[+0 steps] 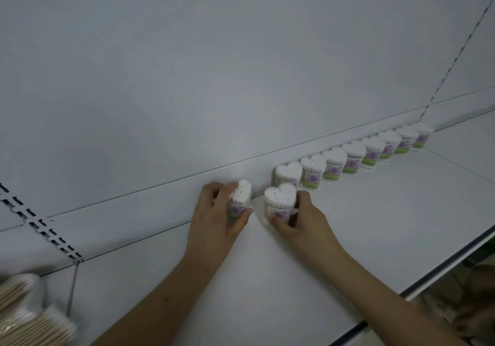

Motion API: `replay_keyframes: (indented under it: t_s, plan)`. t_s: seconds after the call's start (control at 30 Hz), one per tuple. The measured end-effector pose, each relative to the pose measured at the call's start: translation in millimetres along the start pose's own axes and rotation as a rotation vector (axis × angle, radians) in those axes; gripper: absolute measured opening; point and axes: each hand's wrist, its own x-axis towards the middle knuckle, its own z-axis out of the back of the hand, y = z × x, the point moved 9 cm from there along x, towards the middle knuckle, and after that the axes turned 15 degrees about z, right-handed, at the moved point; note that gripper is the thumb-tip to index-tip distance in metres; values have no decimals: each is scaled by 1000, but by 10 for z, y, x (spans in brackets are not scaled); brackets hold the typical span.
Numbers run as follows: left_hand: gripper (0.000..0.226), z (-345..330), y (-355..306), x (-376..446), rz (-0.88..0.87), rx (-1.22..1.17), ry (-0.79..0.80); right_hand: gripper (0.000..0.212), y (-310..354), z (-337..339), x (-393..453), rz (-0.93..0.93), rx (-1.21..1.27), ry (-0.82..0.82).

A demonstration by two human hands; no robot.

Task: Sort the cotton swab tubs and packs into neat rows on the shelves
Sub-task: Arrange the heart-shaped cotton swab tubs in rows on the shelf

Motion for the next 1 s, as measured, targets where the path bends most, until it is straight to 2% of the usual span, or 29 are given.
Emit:
replay_keyframes:
  t_s: [0.07, 0.2, 0.4, 0.6, 0.77, 1.0]
  plan:
    - [50, 17, -22, -6, -33, 90, -64, 51, 7, -42, 41, 32, -40, -36]
    - [49, 47, -36, -11, -100, 208, -181, 59, -67, -62, 107, 13, -485, -14]
    - [49, 25, -56, -3, -135, 237, -155, 50, -59, -196, 219, -1, -521, 11]
    - [46, 27, -84, -3, -136, 202, -144, 51, -75, -275, 391, -56, -483, -1]
    - [46, 22, -83, 1, -145, 201, -136, 49, -35, -271, 354, -17, -543, -64]
    - [46, 31, -184, -34, -182, 274, -154, 50, -11, -274, 332, -6, -557, -63]
